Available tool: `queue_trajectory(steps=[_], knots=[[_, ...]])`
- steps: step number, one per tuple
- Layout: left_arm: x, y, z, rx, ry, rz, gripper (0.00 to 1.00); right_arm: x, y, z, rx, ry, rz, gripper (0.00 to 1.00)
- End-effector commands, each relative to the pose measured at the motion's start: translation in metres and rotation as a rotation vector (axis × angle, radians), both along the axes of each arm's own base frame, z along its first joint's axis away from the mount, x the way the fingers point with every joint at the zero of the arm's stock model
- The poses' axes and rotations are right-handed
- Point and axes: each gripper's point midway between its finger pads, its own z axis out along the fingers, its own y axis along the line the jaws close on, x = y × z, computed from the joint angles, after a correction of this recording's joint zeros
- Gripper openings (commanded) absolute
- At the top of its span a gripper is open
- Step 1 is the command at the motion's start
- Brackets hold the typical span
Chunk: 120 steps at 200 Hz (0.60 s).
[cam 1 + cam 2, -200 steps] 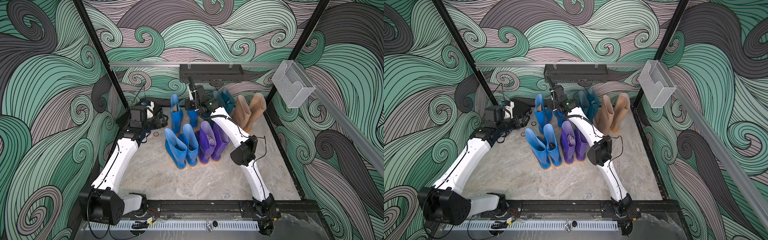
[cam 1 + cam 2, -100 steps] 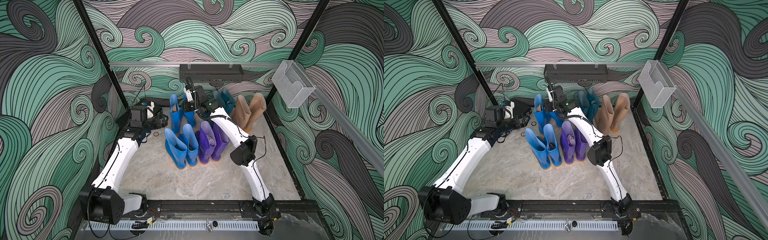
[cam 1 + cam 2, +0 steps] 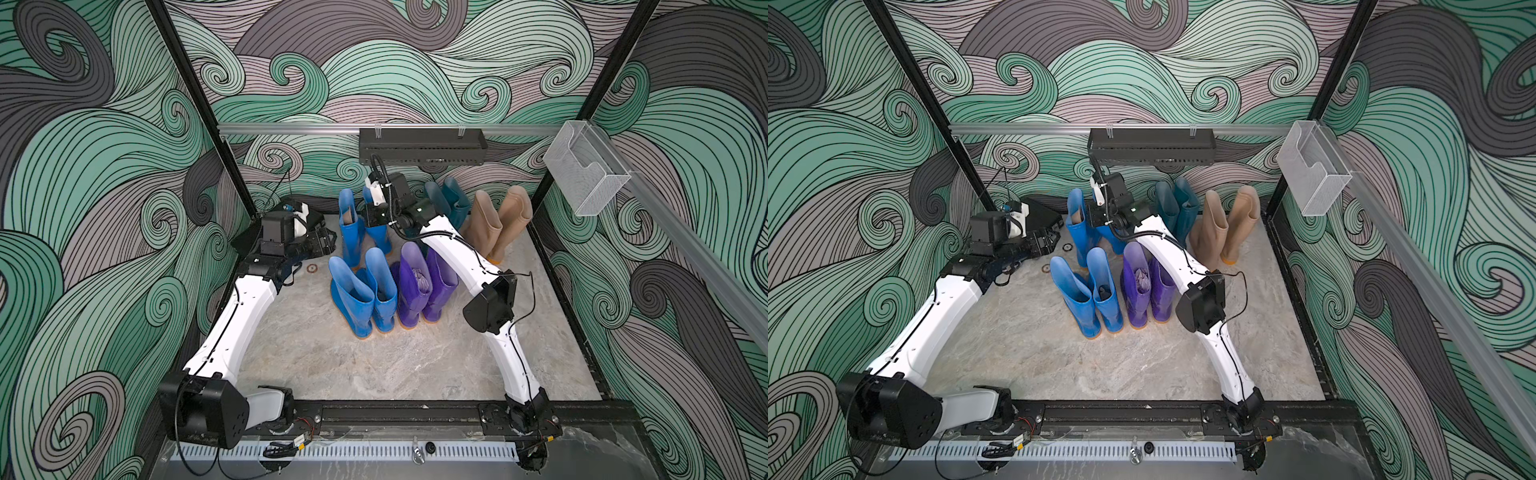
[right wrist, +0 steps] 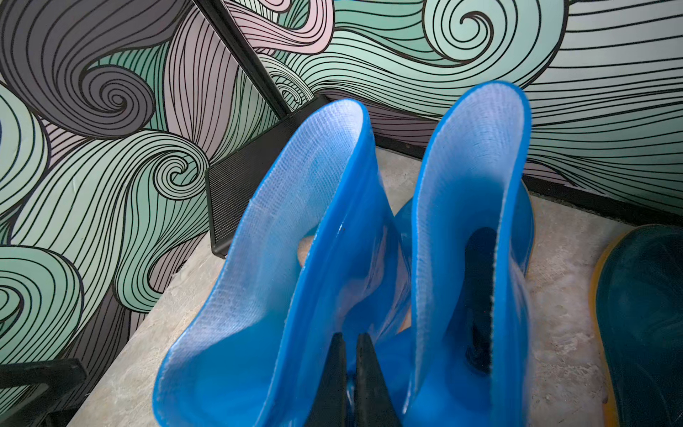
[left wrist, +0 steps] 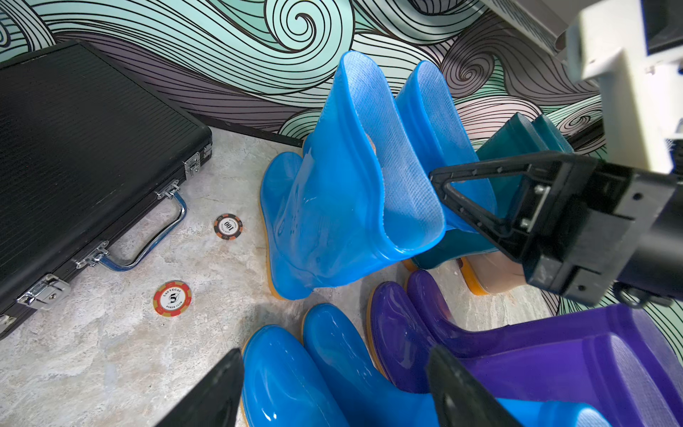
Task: Match and arrange rain boots in pairs
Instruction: Pair a pair of rain boots at the center of the board.
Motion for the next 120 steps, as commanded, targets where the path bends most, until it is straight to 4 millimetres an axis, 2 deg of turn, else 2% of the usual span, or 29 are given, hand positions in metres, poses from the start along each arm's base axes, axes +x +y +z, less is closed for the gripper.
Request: queue_trajectory(steps=[1,22,29,42,69,120], knots=[[0.001,-0.001,-0.001,0.013,0.000,-0.008,0.79,-0.009,0.000,0.028,0.061,-0.019,0.021,0.00],[0.000,-0.001,0.000,0.015,-0.002,-0.006,0.79,-0.009,-0.001,0.039,0.087,-0.046,0.017,0.00],[0.000,0.000,-0.001,0.015,-0.001,-0.006,0.79,-0.009,-0.001,0.040,0.084,-0.048,0.017,0.07],[0.000,0.000,0.000,0.016,-0.001,-0.006,0.79,-0.010,-0.004,0.040,0.065,-0.054,0.015,0.29],[-0.001,-0.001,0.001,0.012,-0.002,-0.006,0.79,-0.010,-0.017,0.049,0.004,-0.097,-0.022,0.54],[-0.002,-0.001,0.001,-0.001,0.001,-0.004,0.79,-0.017,-0.034,0.077,-0.057,-0.183,-0.046,0.70]])
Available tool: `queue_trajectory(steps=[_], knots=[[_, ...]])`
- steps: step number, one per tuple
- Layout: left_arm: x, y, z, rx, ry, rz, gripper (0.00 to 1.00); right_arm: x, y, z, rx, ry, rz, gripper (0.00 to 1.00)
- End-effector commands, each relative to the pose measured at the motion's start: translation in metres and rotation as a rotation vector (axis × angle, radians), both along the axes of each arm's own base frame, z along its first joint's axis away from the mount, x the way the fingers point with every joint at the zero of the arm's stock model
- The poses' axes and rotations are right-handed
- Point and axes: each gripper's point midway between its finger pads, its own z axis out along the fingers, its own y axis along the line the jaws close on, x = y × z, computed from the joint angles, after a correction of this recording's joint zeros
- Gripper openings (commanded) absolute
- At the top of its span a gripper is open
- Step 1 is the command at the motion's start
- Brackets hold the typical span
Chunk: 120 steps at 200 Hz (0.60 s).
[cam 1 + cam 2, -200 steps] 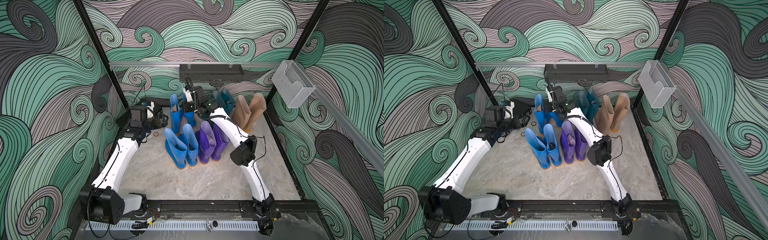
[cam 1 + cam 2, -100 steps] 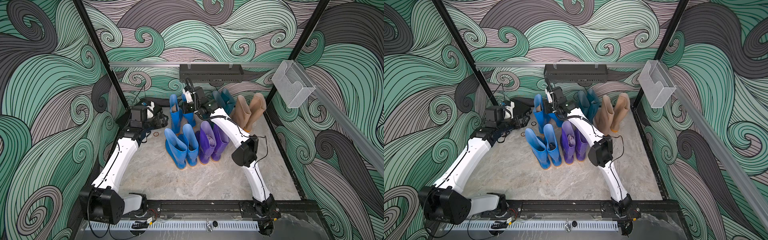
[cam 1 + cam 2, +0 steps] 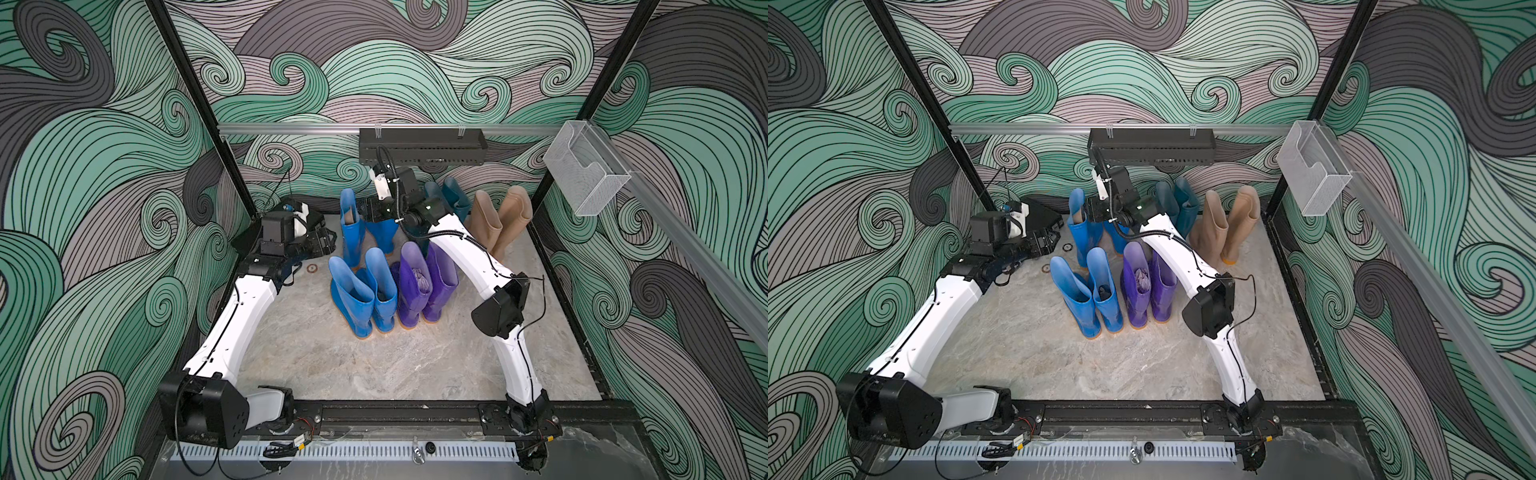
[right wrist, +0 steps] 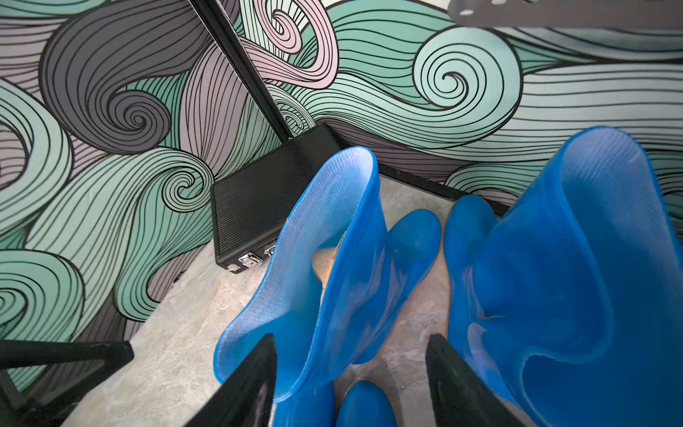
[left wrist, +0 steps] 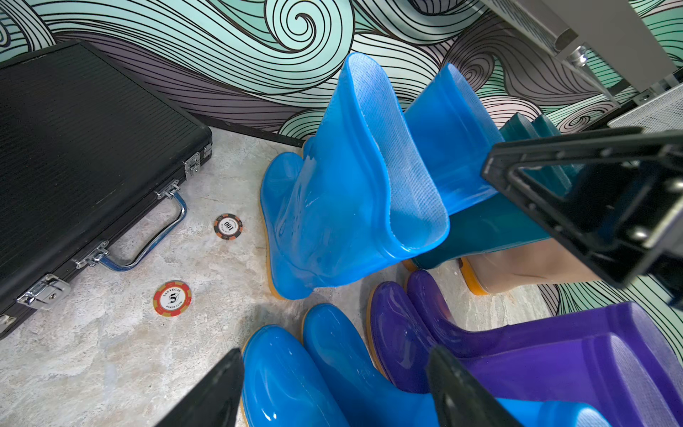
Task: Match and arrange rain boots in pairs
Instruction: Pair a pair of rain boots at the center of the board.
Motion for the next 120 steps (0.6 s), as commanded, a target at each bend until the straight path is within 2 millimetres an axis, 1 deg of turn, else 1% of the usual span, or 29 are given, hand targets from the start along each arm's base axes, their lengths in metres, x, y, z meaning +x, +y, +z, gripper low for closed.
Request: queue_trajectory(steps=[1,15,24,29,31,41,58,84,120], knots=[[-0.002,-0.001,0.001,-0.001,0.001,-0.005,0.79,-0.009,-0.015,0.035,-0.034,-0.083,-0.023,0.70],[-0.002,-0.001,-0.001,-0.001,0.009,-0.004,0.79,-0.009,-0.025,0.041,-0.075,-0.110,-0.065,0.76],[-0.001,-0.002,-0.001,-0.001,0.011,-0.005,0.79,-0.007,-0.036,0.044,-0.105,-0.126,-0.114,0.88],[-0.001,-0.002,-0.001,-0.002,0.013,-0.005,0.79,-0.006,-0.042,0.044,-0.122,-0.131,-0.140,0.98],[-0.001,-0.002,-0.001,-0.004,0.013,-0.006,0.79,-0.005,-0.044,0.044,-0.129,-0.134,-0.149,0.99],[-0.001,-0.003,0.000,-0.006,0.010,-0.009,0.79,-0.003,-0.053,0.040,-0.166,-0.138,-0.193,0.99],[0.000,-0.004,0.000,-0.011,0.009,-0.011,0.79,0.004,-0.059,0.025,-0.207,-0.126,-0.228,0.99],[0.000,-0.005,-0.001,-0.017,0.015,-0.013,0.79,0.019,-0.057,-0.009,-0.216,-0.056,-0.247,0.99],[-0.002,-0.004,-0.002,-0.006,0.016,-0.014,0.79,0.037,-0.066,-0.058,-0.280,0.039,-0.308,0.99]])
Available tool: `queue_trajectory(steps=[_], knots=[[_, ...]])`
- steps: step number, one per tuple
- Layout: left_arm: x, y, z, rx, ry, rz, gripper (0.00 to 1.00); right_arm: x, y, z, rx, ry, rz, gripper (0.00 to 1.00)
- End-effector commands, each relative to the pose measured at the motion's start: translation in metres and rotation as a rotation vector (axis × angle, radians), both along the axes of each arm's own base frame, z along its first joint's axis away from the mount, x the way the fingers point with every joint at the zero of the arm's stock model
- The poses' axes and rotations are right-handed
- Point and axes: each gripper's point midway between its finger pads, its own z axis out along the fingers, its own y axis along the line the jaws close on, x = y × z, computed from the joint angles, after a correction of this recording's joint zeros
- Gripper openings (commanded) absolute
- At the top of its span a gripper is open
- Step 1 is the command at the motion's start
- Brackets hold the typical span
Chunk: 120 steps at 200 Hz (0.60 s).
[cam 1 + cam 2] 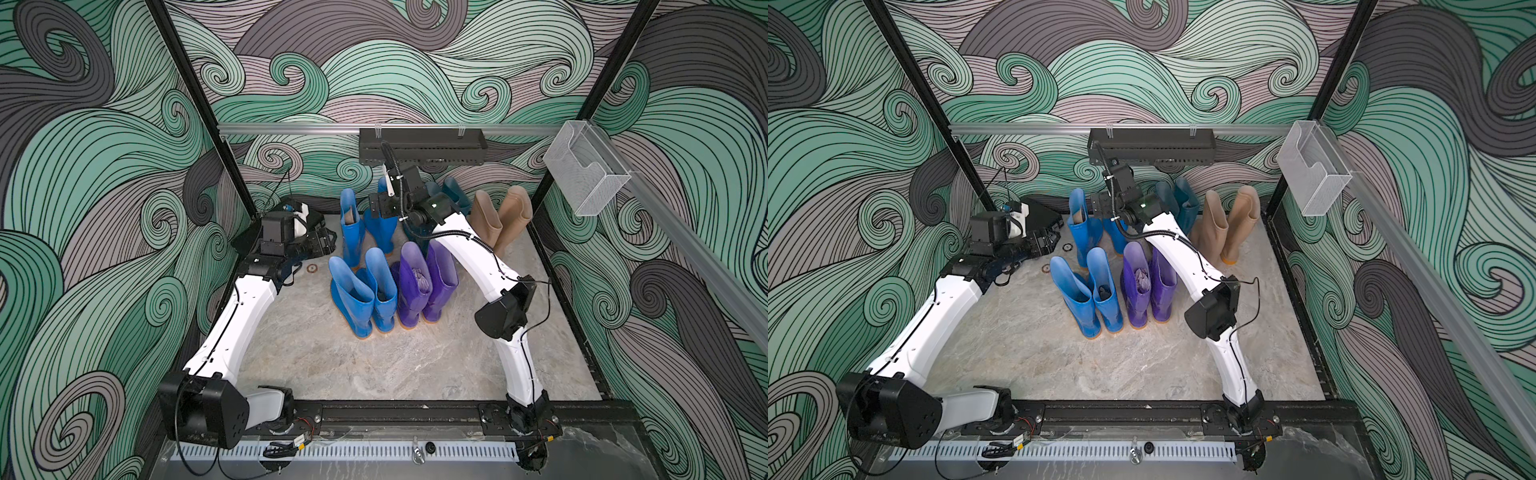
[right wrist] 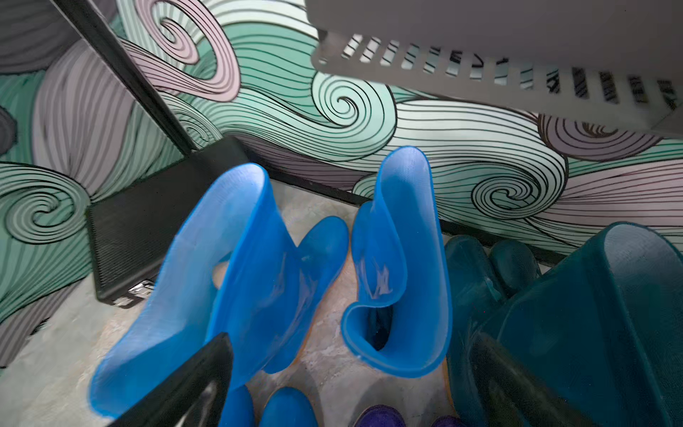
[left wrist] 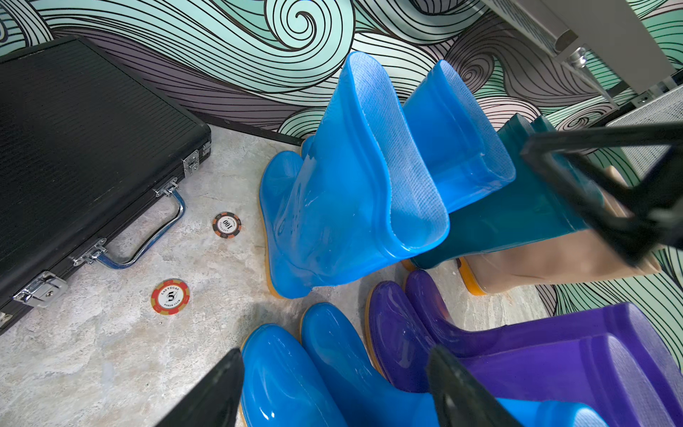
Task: Match and arrange rain boots in pairs
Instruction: Pair a pair of rain boots at the center of the board.
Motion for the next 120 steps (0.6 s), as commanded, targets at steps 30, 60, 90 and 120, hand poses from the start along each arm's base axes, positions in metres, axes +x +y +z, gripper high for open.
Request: queue_trajectory(steps=[30,60,90,120], knots=[[-0.001,-0.003,-0.003,0.005,0.014,-0.015,0.79,0.009,0.006,-0.068,-0.042,0.158,0.032,0.88],[0.001,-0.004,-0.008,-0.006,0.027,-0.015,0.79,0.015,0.021,-0.058,0.001,0.120,0.106,0.07],[0.001,-0.003,-0.008,0.001,0.025,-0.013,0.79,0.022,0.037,-0.024,0.066,0.005,0.185,0.00],[0.001,-0.002,-0.007,0.007,0.023,-0.007,0.79,0.023,0.042,-0.005,0.123,-0.037,0.205,0.00]])
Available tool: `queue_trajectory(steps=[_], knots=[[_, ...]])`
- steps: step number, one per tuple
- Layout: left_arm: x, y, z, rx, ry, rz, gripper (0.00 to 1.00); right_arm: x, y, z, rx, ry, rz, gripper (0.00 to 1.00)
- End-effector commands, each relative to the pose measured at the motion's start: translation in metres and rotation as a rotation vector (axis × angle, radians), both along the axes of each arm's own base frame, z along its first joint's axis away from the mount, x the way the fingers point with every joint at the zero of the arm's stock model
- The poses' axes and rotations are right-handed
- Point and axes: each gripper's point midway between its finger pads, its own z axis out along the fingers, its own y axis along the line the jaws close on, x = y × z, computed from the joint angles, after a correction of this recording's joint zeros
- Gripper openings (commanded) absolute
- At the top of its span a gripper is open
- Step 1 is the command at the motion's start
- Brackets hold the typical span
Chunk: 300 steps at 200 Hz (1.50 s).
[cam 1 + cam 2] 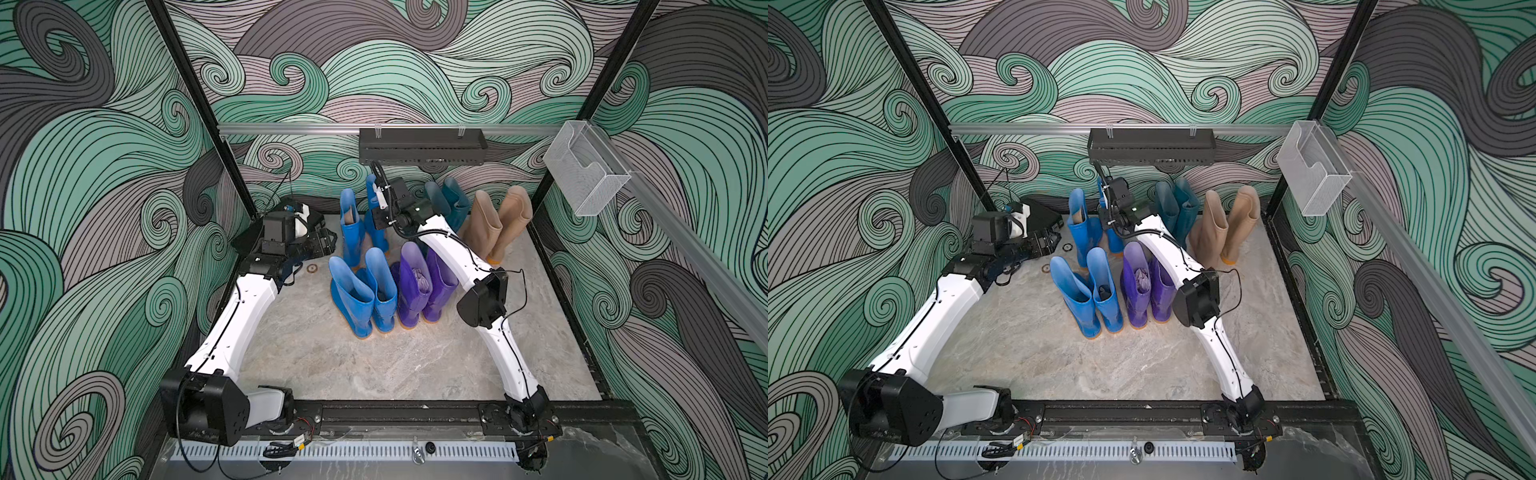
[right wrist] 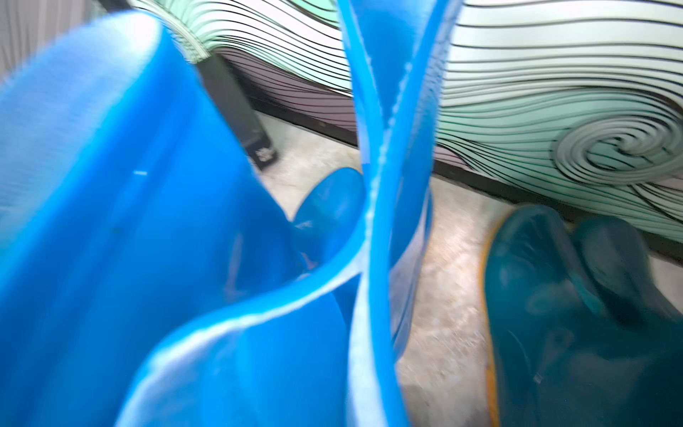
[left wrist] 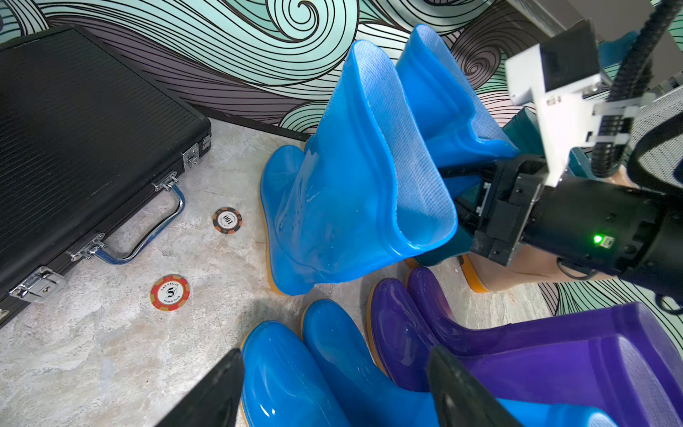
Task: Match and arrange rain boots in pairs
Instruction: Pair a pair of rain boots at the center of the board.
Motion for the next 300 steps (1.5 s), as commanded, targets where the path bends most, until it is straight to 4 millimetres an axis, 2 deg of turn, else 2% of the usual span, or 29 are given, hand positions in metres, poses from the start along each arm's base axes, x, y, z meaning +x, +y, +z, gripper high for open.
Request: queue_trajectory(steps=[1,38,73,88,139,154,180,199,207,229,254,293,300], knots=[[-0.001,-0.001,-0.001,0.006,0.004,-0.006,0.79,0.003,0.009,0.069,0.130,-0.147,0.044,0.00],[-0.001,-0.001,-0.004,0.011,0.010,-0.006,0.79,-0.010,0.013,0.048,0.150,-0.051,0.025,0.00],[-0.002,-0.001,-0.005,0.008,0.013,-0.007,0.79,-0.028,0.029,0.021,0.173,0.030,0.058,0.00],[-0.003,0.000,-0.004,0.014,0.009,-0.005,0.79,-0.036,0.029,0.014,0.186,0.075,0.038,0.00],[-0.004,0.001,-0.005,0.020,0.012,-0.003,0.79,-0.055,0.016,0.039,0.223,0.050,-0.025,0.00],[-0.003,0.000,-0.005,0.015,0.010,-0.004,0.79,-0.056,0.015,0.034,0.212,0.064,-0.028,0.00],[-0.004,-0.001,-0.004,0.006,0.014,-0.004,0.79,-0.054,0.018,0.014,0.185,0.127,-0.031,0.26],[-0.006,0.002,-0.004,0.018,0.013,0.002,0.79,-0.049,0.014,0.009,0.163,0.120,-0.057,0.45],[-0.008,0.003,-0.004,0.027,0.014,0.004,0.79,-0.047,0.011,0.012,0.152,0.104,-0.066,0.51],[-0.011,0.006,-0.003,0.042,0.006,0.016,0.79,-0.043,0.004,0.024,0.126,0.054,-0.074,0.58],[-0.012,0.008,-0.001,0.046,-0.001,0.023,0.79,-0.043,-0.002,0.047,0.101,-0.010,-0.050,0.67],[-0.021,0.018,0.012,0.095,-0.041,0.054,0.79,-0.061,-0.020,0.110,0.060,-0.158,-0.008,0.79],[-0.024,0.023,0.015,0.118,-0.052,0.066,0.79,-0.067,-0.024,0.123,0.054,-0.187,0.005,0.85]])
